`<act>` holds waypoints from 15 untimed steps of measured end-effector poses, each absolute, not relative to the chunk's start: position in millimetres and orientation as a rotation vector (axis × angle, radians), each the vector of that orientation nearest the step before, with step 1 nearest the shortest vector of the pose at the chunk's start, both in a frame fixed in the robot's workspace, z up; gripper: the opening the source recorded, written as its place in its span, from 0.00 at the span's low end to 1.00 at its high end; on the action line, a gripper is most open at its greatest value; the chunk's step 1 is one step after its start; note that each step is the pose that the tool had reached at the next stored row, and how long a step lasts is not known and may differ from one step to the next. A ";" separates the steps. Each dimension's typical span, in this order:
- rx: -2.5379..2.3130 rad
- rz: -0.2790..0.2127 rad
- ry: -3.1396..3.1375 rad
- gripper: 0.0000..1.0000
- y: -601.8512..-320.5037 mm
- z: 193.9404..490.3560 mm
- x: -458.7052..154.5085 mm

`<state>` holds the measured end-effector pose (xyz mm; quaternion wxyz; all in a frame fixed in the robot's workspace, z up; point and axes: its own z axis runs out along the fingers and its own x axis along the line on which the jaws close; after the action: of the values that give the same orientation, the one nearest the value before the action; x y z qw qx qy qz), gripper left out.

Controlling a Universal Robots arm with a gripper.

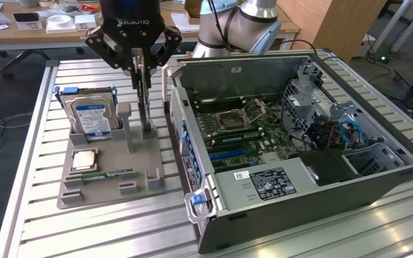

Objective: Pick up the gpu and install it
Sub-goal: 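Pick up the gpu and move the gpu toward the slot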

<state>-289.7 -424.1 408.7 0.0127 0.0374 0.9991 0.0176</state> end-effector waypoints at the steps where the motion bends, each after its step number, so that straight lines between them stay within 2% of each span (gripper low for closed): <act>1: 0.116 0.055 3.114 0.26 -424.1 410.6 -289.7; 15: 0.116 0.055 3.113 0.26 -424.1 427.9 -289.7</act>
<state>-289.7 -424.1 427.9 0.0127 0.0374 0.9991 0.0177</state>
